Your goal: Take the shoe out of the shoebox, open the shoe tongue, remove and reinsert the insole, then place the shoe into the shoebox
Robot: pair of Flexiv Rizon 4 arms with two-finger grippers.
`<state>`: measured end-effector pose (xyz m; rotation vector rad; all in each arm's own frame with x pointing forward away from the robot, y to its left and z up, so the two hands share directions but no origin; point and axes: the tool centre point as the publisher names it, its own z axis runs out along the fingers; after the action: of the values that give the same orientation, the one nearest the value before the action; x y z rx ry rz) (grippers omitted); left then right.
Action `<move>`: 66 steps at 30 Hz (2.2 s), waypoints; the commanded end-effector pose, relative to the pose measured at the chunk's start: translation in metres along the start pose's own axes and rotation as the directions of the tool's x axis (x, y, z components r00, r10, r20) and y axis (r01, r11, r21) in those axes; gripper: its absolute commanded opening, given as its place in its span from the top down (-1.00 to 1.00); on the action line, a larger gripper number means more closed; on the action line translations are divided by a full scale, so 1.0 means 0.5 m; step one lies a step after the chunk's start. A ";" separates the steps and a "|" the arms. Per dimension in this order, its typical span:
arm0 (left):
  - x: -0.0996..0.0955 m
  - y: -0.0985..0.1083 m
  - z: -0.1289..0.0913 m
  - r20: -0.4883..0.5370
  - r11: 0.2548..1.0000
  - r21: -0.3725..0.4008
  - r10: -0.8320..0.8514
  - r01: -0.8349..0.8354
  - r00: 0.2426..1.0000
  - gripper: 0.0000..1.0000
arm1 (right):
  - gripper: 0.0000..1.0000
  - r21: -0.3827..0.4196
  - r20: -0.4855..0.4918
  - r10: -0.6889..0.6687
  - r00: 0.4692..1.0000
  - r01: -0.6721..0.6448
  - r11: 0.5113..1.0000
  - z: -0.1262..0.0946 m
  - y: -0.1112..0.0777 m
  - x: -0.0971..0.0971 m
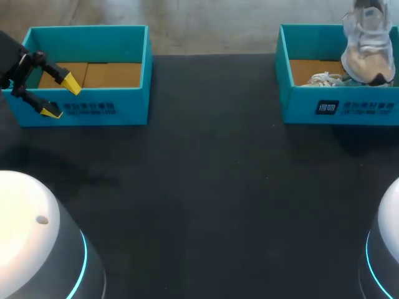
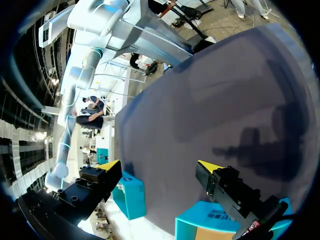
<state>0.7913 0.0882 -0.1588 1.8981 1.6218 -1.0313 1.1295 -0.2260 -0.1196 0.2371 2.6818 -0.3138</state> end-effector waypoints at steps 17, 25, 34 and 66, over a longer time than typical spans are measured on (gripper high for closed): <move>0.000 -0.001 0.000 -0.002 1.000 -0.001 0.000 0.000 1.000 -1.00 | 1.00 0.192 -0.021 0.724 0.690 -0.707 0.680 0.001 -0.088 0.007; 0.000 -0.001 0.000 -0.002 1.000 -0.001 0.000 0.000 1.000 -1.00 | 1.00 0.217 0.060 0.842 0.536 -0.831 0.513 0.011 -0.130 0.023; 0.000 -0.001 0.000 -0.002 1.000 -0.001 0.000 0.000 1.000 -1.00 | 1.00 0.223 0.073 0.876 0.478 -0.863 0.453 0.011 -0.153 0.033; 0.000 -0.001 0.000 -0.002 1.000 -0.001 0.000 0.000 1.000 -1.00 | 1.00 0.249 0.136 0.985 0.109 -0.966 0.073 0.053 -0.205 0.052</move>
<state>0.7913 0.0882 -0.1588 1.8980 1.6218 -1.0314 1.0956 -0.3276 -0.1318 2.0908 1.8114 -0.2021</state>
